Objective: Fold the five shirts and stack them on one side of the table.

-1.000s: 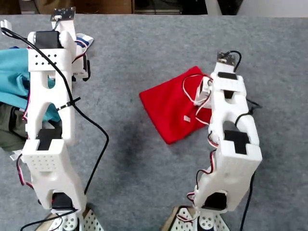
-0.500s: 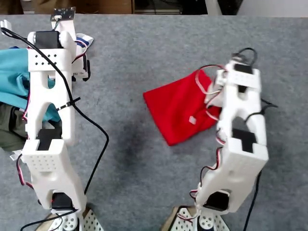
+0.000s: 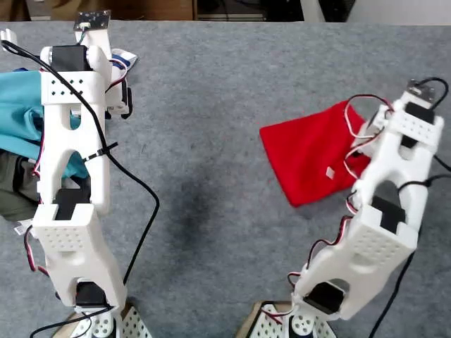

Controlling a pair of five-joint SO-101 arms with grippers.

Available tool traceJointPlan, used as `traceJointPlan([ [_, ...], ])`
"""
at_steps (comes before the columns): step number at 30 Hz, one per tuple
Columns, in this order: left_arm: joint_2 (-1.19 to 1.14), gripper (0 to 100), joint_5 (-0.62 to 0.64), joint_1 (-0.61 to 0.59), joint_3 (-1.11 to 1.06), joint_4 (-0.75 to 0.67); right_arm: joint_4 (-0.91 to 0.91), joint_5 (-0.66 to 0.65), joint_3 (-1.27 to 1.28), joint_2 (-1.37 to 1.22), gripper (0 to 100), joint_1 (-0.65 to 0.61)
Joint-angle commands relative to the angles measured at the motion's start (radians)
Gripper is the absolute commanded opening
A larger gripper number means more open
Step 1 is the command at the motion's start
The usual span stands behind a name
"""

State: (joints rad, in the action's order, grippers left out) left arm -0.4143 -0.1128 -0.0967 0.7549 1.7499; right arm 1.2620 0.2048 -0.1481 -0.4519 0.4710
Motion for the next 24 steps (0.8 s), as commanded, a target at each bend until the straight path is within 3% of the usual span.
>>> traceJointPlan([
  [1,0.065,11,-0.006,-0.002,0.006,0.009,-0.020,-0.012,-0.042,0.004,0.5,0.031],
  [24,0.067,11,-0.005,-0.005,0.006,0.009,-0.074,-0.005,-0.056,0.005,0.5,0.136],
])
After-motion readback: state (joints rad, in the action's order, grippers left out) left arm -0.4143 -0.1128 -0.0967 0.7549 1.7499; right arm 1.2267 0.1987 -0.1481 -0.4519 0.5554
